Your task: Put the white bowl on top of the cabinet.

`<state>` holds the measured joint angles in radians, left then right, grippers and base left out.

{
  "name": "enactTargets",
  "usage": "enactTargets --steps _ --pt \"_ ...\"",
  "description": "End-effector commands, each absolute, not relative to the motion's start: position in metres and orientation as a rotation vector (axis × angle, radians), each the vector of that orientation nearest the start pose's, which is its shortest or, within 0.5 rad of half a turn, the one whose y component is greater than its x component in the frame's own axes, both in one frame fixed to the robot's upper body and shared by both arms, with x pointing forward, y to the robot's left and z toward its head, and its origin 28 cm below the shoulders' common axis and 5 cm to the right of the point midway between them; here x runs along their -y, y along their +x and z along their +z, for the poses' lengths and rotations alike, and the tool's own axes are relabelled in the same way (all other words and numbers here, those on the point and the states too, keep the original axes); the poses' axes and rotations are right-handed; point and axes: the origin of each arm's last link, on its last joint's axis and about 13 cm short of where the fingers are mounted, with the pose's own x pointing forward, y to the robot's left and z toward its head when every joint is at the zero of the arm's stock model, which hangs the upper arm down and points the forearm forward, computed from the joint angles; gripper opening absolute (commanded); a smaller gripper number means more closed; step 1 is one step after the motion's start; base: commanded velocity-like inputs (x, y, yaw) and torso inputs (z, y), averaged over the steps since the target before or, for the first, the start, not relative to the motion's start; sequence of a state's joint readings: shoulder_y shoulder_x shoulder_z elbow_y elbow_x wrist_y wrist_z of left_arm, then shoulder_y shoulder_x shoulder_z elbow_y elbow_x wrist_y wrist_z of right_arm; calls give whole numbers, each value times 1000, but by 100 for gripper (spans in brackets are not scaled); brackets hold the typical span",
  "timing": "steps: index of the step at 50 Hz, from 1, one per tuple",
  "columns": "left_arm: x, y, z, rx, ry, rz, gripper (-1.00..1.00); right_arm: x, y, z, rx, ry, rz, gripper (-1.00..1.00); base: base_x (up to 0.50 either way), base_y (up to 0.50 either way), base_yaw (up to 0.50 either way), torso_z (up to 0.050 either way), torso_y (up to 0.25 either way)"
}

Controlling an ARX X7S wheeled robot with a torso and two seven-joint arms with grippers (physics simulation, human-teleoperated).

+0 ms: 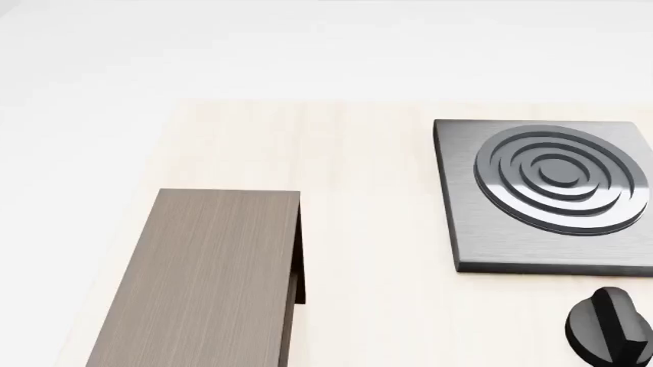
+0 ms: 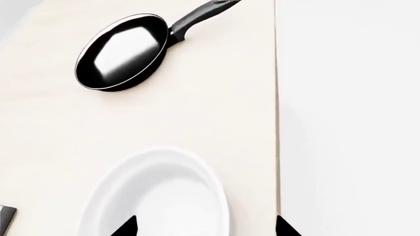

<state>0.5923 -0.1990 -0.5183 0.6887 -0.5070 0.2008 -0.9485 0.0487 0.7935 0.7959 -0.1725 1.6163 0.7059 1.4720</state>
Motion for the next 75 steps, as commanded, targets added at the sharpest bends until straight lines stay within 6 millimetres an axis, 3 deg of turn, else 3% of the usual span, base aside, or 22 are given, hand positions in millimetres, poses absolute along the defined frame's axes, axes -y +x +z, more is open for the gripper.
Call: enactTargets --steps 1,7,29,50,64,65,75 --pt "-311 80 114 379 -206 1188 100 309 185 200 -387 687 -1270 100 0 0 0 0 0" --pt "-311 81 114 377 -203 1189 100 312 188 198 -397 694 -1277 100 0 0 0 0 0" --pt "-310 83 112 366 -184 1188 100 321 188 154 -489 752 -1322 100 0 0 0 0 0" --pt "-309 87 109 354 -176 1182 100 317 202 128 -590 739 -1241 100 0 0 0 0 0" --pt "-309 87 109 351 -173 1184 100 319 197 108 -633 789 -1240 100 0 0 0 0 0" --pt "-309 87 109 351 -173 1184 100 319 196 107 -635 793 -1240 -100 0 0 0 0 0" --pt "-309 86 110 354 -172 1184 100 320 190 102 -638 828 -1241 -100 1 -1 0 -2 0"
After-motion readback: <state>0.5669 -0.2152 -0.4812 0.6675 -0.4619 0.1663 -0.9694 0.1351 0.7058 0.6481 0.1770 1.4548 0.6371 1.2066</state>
